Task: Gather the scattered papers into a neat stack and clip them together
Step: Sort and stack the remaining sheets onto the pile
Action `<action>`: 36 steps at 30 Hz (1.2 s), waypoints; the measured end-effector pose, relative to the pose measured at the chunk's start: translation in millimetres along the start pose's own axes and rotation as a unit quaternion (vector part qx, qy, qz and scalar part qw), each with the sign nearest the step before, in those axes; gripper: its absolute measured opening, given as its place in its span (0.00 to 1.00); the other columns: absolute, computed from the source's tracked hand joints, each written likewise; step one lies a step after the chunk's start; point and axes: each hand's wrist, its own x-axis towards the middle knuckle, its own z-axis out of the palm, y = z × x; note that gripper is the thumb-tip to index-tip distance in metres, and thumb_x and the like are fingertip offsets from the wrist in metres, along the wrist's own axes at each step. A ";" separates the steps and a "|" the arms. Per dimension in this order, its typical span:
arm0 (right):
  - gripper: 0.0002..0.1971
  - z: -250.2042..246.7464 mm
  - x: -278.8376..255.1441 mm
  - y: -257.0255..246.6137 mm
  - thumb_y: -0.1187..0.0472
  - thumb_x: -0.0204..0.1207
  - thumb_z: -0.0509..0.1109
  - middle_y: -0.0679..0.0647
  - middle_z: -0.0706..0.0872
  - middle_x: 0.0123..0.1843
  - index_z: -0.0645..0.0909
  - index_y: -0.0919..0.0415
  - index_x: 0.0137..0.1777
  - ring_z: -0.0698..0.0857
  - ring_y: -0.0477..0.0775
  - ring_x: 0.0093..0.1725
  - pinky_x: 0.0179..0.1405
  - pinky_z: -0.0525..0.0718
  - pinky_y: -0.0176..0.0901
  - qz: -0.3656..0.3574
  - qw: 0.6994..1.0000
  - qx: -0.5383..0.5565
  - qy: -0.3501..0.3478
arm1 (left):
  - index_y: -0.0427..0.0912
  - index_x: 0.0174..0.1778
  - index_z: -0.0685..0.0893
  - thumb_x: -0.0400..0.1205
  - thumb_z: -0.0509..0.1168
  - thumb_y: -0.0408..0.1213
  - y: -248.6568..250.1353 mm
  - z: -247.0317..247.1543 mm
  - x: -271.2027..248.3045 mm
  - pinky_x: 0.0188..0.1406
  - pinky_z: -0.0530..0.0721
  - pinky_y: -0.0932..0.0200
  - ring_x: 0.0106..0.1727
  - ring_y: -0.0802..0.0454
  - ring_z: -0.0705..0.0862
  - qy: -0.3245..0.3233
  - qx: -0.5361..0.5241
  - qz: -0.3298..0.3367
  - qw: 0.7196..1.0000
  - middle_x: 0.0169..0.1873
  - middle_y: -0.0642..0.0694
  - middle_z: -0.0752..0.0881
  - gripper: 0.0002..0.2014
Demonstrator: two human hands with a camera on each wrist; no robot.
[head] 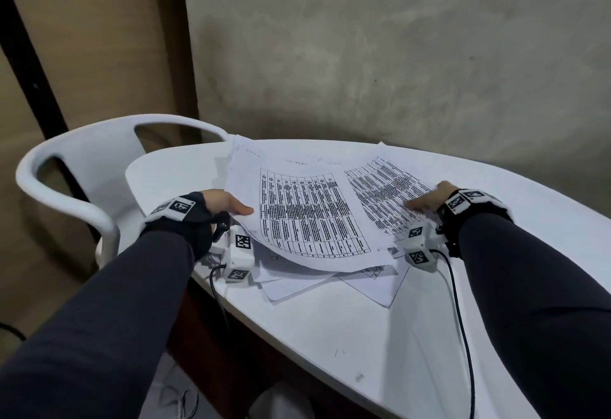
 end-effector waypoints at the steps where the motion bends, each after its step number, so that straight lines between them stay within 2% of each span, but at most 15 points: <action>1: 0.44 -1.1 0.0 -0.8 0.42 0.47 0.85 0.64 0.88 0.56 0.78 0.67 0.62 0.86 0.66 0.55 0.60 0.83 0.54 0.009 0.999 0.032 0.021 | 0.32 0.69 0.79 0.41 0.84 0.48 -4.7 -0.6 3.0 0.76 0.71 0.41 0.70 0.37 0.79 -0.003 -0.005 -0.001 1.000 0.67 0.38 0.82 0.56; 3: 0.38 -3.5 -5.9 -3.3 0.45 0.51 0.83 0.64 0.87 0.56 0.81 0.66 0.59 0.86 0.66 0.56 0.62 0.82 0.55 0.026 0.998 0.038 0.035 | 0.32 0.69 0.79 0.45 0.81 0.42 -6.3 -2.1 3.8 0.77 0.70 0.40 0.71 0.36 0.78 -0.007 -0.020 0.013 1.000 0.67 0.37 0.82 0.51; 6: 0.12 -8.8 -16.7 -6.7 0.56 0.63 0.81 0.63 0.85 0.47 0.82 0.62 0.37 0.84 0.64 0.52 0.62 0.83 0.53 0.011 1.000 0.025 -0.006 | 0.32 0.67 0.80 0.49 0.79 0.39 2.7 0.1 -8.3 0.77 0.70 0.42 0.70 0.36 0.79 -0.003 -0.013 0.000 1.000 0.66 0.37 0.83 0.46; 8: 0.13 -11.3 -19.8 -9.6 0.61 0.64 0.80 0.65 0.85 0.54 0.84 0.65 0.46 0.83 0.64 0.55 0.59 0.81 0.50 -0.001 1.000 0.011 -0.026 | 0.32 0.67 0.80 0.56 0.79 0.36 5.1 1.0 -14.9 0.77 0.70 0.43 0.70 0.38 0.79 -0.008 -0.025 -0.009 1.000 0.66 0.38 0.84 0.40; 10: 0.28 -14.0 -18.5 -13.3 0.62 0.64 0.80 0.65 0.82 0.60 0.78 0.68 0.64 0.81 0.64 0.59 0.55 0.79 0.47 -0.034 0.999 -0.010 -0.022 | 0.31 0.68 0.79 0.65 0.76 0.30 8.1 3.6 -18.6 0.77 0.69 0.44 0.70 0.39 0.79 -0.004 -0.030 -0.013 0.999 0.66 0.39 0.83 0.33; 13: 0.27 -22.1 -25.6 -19.5 0.64 0.65 0.80 0.63 0.83 0.55 0.79 0.72 0.63 0.79 0.60 0.49 0.47 0.75 0.43 -0.064 0.997 -0.032 -0.009 | 0.31 0.66 0.80 0.63 0.73 0.28 11.8 6.2 -23.7 0.76 0.70 0.45 0.64 0.40 0.81 -0.017 -0.027 -0.006 0.999 0.60 0.41 0.85 0.31; 16: 0.21 -36.5 -30.3 -26.6 0.70 0.70 0.74 0.69 0.84 0.56 0.78 0.76 0.63 0.82 0.65 0.53 0.51 0.79 0.50 -0.071 0.994 0.017 0.079 | 0.37 0.55 0.83 0.70 0.72 0.26 8.5 3.4 -17.2 0.76 0.68 0.45 0.62 0.41 0.79 -0.036 -0.037 -0.022 0.998 0.61 0.38 0.84 0.17; 20: 0.15 -59.2 -29.3 -41.4 0.69 0.74 0.67 0.64 0.84 0.52 0.78 0.68 0.61 0.82 0.62 0.49 0.50 0.79 0.47 -0.063 0.942 0.224 0.243 | 0.31 0.63 0.82 0.47 0.86 0.44 -6.6 -5.7 6.0 0.77 0.69 0.42 0.70 0.36 0.78 -0.013 -0.017 -0.031 0.999 0.66 0.35 0.83 0.47; 21: 0.14 -65.0 -31.1 -46.1 0.70 0.72 0.69 0.62 0.83 0.50 0.78 0.63 0.58 0.82 0.60 0.48 0.50 0.81 0.46 -0.081 0.922 0.286 0.249 | 0.31 0.63 0.82 0.49 0.86 0.43 -5.7 -5.5 5.1 0.75 0.72 0.45 0.69 0.37 0.79 -0.006 -0.021 -0.034 0.999 0.66 0.35 0.83 0.45; 24: 0.17 -74.3 -29.5 -59.4 0.69 0.66 0.77 0.59 0.86 0.46 0.77 0.63 0.53 0.87 0.58 0.45 0.53 0.88 0.52 -0.096 0.879 0.432 0.178 | 0.31 0.61 0.81 0.59 0.83 0.43 -3.2 -4.7 -3.8 0.54 0.76 0.58 0.54 0.46 0.80 -0.001 -0.037 -0.043 0.998 0.58 0.41 0.82 0.36; 27: 0.16 -61.0 -51.1 -70.0 0.65 0.73 0.73 0.56 0.85 0.54 0.81 0.70 0.59 0.80 0.54 0.61 0.68 0.76 0.56 -0.090 0.916 0.391 -0.011 | 0.31 0.68 0.78 0.37 0.86 0.51 -24.9 -11.9 21.8 0.58 0.73 0.51 0.57 0.43 0.74 -0.013 -0.057 -0.039 0.998 0.62 0.33 0.80 0.60; 30: 0.15 -29.3 -66.6 -73.4 0.65 0.76 0.70 0.57 0.78 0.71 0.80 0.73 0.60 0.71 0.54 0.74 0.79 0.62 0.58 -0.093 0.940 0.302 -0.130 | 0.42 0.67 0.81 0.47 0.81 0.63 -9.3 -3.0 -4.1 0.50 0.79 0.49 0.52 0.43 0.79 -0.002 -0.081 -0.050 0.995 0.65 0.34 0.81 0.52; 31: 0.21 -17.8 -68.1 -73.9 0.65 0.69 0.76 0.57 0.81 0.66 0.80 0.75 0.59 0.76 0.56 0.70 0.77 0.66 0.60 -0.102 0.946 0.275 -0.140 | 0.50 0.67 0.80 0.52 0.76 0.68 -3.9 0.3 -12.8 0.47 0.82 0.51 0.50 0.46 0.81 0.009 -0.111 -0.037 0.993 0.65 0.41 0.82 0.47; 34: 0.43 13.8 -33.2 -73.2 0.59 0.38 0.81 0.62 0.87 0.49 0.81 0.76 0.59 0.84 0.59 0.53 0.63 0.74 0.78 -0.127 0.956 0.203 -0.170 | 0.65 0.66 0.79 0.56 0.70 0.75 8.7 7.5 -22.3 0.68 0.78 0.41 0.66 0.45 0.83 0.065 -0.226 0.019 0.972 0.67 0.55 0.82 0.41; 36: 0.36 23.3 -32.3 -75.8 0.59 0.47 0.83 0.65 0.88 0.49 0.81 0.71 0.58 0.87 0.63 0.51 0.50 0.85 0.74 -0.141 0.952 0.187 -0.197 | 0.62 0.67 0.79 0.60 0.71 0.71 13.8 10.8 -28.0 0.65 0.81 0.41 0.67 0.44 0.83 0.076 -0.251 0.053 0.963 0.65 0.56 0.83 0.39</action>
